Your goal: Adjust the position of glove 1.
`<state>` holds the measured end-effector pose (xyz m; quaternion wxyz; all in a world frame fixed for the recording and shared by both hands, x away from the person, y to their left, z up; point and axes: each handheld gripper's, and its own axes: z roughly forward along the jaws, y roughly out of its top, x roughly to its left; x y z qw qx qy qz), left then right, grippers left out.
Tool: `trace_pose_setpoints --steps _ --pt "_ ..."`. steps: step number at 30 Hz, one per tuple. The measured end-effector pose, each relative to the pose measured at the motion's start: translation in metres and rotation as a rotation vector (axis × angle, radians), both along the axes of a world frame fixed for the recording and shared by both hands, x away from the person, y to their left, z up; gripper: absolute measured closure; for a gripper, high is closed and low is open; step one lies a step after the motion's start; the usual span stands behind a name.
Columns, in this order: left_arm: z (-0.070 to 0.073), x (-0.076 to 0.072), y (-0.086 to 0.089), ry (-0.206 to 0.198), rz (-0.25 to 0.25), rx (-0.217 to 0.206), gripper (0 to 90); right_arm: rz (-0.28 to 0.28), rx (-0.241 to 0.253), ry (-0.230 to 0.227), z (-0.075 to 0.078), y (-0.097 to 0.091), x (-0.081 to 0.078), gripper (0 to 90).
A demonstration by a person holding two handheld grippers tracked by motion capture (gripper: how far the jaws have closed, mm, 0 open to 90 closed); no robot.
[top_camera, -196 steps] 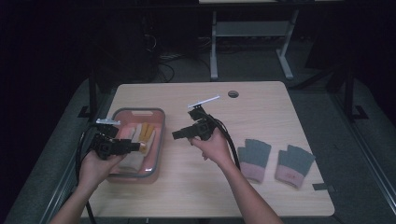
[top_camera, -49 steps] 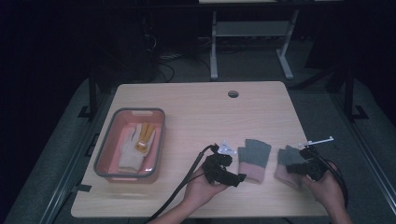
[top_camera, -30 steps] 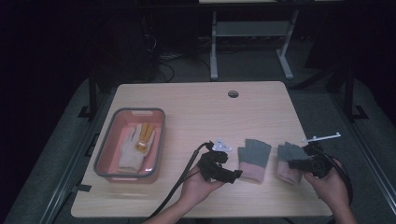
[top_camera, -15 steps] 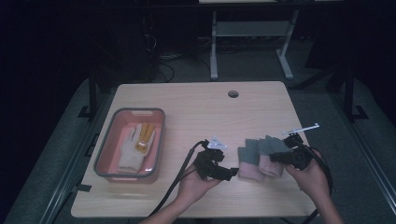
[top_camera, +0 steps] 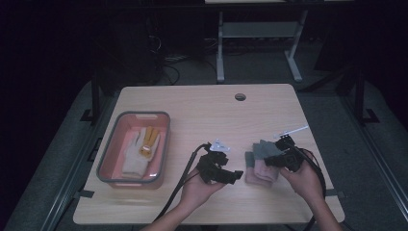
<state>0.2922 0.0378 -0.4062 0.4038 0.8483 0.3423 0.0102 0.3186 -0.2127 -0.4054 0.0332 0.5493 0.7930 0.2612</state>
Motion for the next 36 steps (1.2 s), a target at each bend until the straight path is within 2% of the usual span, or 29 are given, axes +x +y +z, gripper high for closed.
trace_pose_setpoints --steps 11,17,21,25,29,36 --pt "-0.004 0.003 -0.001 0.020 0.000 -0.012 29.2 0.010 0.002 0.021 -0.008 0.011 0.004 80.6" --pt "-0.007 0.007 -0.006 0.053 0.003 -0.018 29.3 0.008 0.004 0.030 -0.019 0.012 0.003 74.6" --pt "-0.008 0.010 -0.009 0.067 0.010 -0.027 29.8 0.000 0.027 0.028 -0.019 0.009 0.002 67.4" --pt "-0.010 0.014 -0.013 0.086 0.012 -0.031 31.0 -0.008 0.043 0.007 -0.015 0.004 0.000 63.9" --pt "-0.012 0.018 -0.018 0.110 0.017 -0.044 33.1 -0.032 0.059 -0.018 -0.011 -0.006 -0.002 59.2" --pt "-0.017 0.025 -0.028 0.148 0.024 -0.058 34.7 -0.075 0.101 -0.023 -0.013 -0.022 -0.007 53.0"
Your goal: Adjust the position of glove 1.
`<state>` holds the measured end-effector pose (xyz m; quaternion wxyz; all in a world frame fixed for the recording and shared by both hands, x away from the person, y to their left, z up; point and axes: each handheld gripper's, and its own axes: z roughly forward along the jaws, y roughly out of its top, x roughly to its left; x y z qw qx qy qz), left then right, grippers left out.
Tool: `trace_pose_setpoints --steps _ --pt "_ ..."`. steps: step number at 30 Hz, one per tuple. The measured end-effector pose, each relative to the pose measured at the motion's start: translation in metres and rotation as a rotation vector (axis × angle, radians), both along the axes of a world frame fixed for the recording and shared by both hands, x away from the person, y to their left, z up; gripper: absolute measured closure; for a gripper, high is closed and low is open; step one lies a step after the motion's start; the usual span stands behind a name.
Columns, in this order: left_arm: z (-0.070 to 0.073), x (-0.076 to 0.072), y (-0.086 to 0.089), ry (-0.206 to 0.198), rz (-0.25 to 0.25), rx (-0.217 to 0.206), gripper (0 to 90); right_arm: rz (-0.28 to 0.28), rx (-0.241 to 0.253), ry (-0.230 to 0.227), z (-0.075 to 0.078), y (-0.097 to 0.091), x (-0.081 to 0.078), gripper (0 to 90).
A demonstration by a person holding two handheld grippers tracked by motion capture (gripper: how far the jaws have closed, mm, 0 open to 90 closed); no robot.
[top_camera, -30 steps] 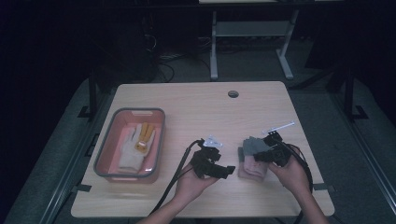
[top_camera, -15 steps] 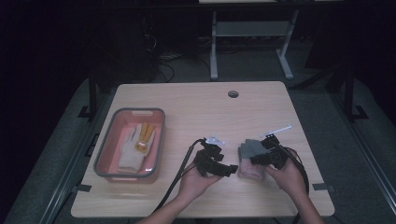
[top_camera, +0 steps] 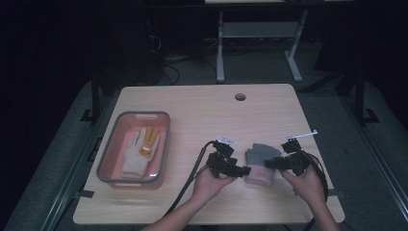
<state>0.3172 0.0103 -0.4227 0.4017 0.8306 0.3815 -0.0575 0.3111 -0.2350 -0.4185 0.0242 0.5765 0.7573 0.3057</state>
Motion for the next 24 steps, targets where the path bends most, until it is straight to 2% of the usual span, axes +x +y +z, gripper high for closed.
trace_pose_setpoints --steps 6,10,14,24 --pt "-0.005 0.006 -0.009 0.031 0.009 -0.010 36.5 -0.024 0.033 0.007 -0.003 -0.006 -0.004 49.6" --pt "-0.012 0.011 -0.015 0.070 0.019 -0.017 36.8 -0.037 0.042 0.012 -0.006 -0.009 -0.006 49.1" --pt "-0.017 0.015 -0.020 0.093 0.024 -0.026 37.0 -0.050 0.062 0.015 -0.010 -0.012 -0.007 47.7" --pt "-0.033 0.019 -0.031 0.137 0.025 0.004 38.5 -0.076 0.108 0.038 -0.023 -0.014 -0.007 44.8"
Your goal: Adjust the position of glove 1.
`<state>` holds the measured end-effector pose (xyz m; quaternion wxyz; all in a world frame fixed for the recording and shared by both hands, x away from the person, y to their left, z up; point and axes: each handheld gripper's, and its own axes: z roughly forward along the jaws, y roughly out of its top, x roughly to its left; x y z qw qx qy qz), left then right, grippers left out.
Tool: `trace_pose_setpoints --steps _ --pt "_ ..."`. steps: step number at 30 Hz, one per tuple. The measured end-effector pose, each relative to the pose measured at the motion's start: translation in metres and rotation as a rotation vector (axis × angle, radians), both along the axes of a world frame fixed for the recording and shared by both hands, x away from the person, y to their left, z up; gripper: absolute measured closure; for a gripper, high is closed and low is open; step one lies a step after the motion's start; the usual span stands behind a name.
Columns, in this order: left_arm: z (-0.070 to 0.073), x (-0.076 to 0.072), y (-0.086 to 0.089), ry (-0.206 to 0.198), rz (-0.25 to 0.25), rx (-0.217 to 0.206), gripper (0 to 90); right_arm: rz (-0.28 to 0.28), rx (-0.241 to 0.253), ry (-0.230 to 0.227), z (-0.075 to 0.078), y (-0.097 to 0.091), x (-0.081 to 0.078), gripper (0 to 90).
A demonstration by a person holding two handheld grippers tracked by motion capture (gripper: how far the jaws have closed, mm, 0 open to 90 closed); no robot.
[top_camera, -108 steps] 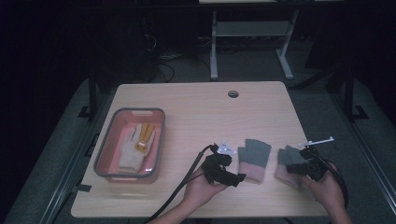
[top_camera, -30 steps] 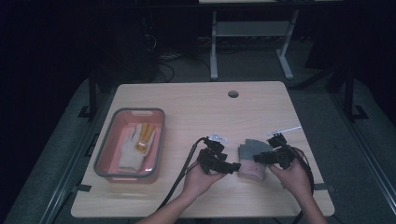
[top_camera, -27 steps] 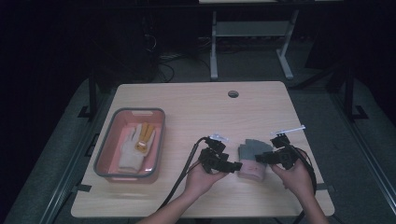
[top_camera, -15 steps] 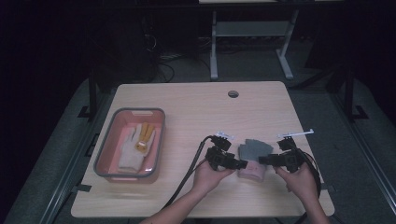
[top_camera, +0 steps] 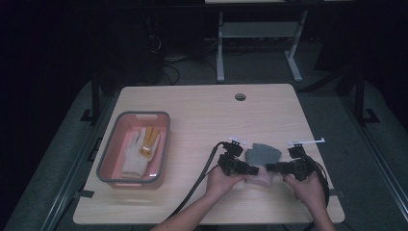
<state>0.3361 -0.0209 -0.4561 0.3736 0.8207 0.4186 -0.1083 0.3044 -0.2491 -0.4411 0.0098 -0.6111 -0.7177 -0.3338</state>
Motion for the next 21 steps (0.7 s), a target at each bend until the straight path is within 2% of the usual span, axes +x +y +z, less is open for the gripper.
trace_pose_setpoints --steps 6,14,18,21 --pt "-0.005 0.004 0.000 0.033 -0.003 -0.010 37.4 -0.013 0.023 0.009 -0.009 -0.002 -0.001 44.0" --pt "-0.006 0.003 -0.001 0.034 -0.006 -0.017 39.9 -0.046 0.111 0.021 -0.021 -0.009 -0.005 44.2" --pt "-0.007 0.004 0.000 0.056 -0.004 -0.029 42.1 -0.057 0.125 0.008 -0.023 -0.007 -0.007 46.4" --pt "-0.008 0.004 0.001 0.084 0.006 -0.044 45.1 -0.075 0.159 0.004 -0.026 -0.006 -0.008 51.6"
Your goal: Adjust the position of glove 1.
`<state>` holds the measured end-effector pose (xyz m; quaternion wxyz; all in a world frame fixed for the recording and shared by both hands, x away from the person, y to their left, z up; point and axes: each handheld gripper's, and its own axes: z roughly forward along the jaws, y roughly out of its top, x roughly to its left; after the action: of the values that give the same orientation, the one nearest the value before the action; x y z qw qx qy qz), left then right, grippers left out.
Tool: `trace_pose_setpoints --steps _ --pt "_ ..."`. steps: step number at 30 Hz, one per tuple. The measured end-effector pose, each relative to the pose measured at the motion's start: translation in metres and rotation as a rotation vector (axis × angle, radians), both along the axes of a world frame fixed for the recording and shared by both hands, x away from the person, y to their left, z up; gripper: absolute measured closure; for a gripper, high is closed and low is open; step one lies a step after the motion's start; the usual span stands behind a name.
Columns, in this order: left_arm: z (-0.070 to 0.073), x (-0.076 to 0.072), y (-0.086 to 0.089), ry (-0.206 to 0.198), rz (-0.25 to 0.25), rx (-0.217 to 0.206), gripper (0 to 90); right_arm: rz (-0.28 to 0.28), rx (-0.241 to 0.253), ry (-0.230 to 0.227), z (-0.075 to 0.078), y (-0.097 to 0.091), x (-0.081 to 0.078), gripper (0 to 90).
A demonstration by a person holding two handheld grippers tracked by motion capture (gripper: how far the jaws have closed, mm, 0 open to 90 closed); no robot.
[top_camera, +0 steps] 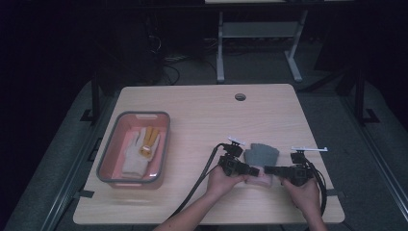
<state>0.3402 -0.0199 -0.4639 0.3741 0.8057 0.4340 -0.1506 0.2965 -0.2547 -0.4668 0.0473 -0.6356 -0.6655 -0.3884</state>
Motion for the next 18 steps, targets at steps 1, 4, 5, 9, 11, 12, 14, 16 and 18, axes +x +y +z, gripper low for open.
trace_pose_setpoints --steps 1,4,5,9,11,12,14,16,18 --pt "-0.0006 0.0008 0.0010 0.008 -0.002 -0.002 45.1 0.000 0.000 0.000 0.0000 0.0000 0.0000 51.6" --pt "-0.0014 0.0025 0.0023 0.029 -0.006 -0.012 46.4 -0.006 0.030 0.013 -0.0018 0.0011 -0.0009 55.7" --pt "-0.0017 0.0027 0.0021 0.039 0.002 -0.018 46.5 -0.005 0.042 0.013 -0.0027 0.0008 -0.0009 57.0" --pt "-0.0042 0.0046 0.0028 0.088 0.028 -0.057 47.8 -0.010 0.087 0.026 -0.0061 -0.0013 -0.0009 59.7" --pt "-0.0062 0.0057 0.0036 0.110 0.040 -0.081 47.8 -0.008 0.099 0.026 -0.0070 -0.0015 -0.0009 60.6" --pt "-0.0065 0.0058 0.0036 0.112 0.041 -0.087 48.0 -0.007 0.102 0.022 -0.0075 -0.0015 -0.0009 61.0" --pt "-0.0070 0.0065 0.0042 0.116 0.042 -0.086 50.1 0.000 0.117 0.023 -0.0082 -0.0018 -0.0006 64.1" --pt "-0.0083 0.0074 0.0056 0.126 0.044 -0.096 54.3 0.002 0.118 0.022 -0.0074 -0.0007 -0.0010 65.9" --pt "-0.0100 0.0083 0.0076 0.128 0.046 -0.111 56.6 0.005 0.114 0.017 -0.0070 -0.0003 -0.0009 66.6"
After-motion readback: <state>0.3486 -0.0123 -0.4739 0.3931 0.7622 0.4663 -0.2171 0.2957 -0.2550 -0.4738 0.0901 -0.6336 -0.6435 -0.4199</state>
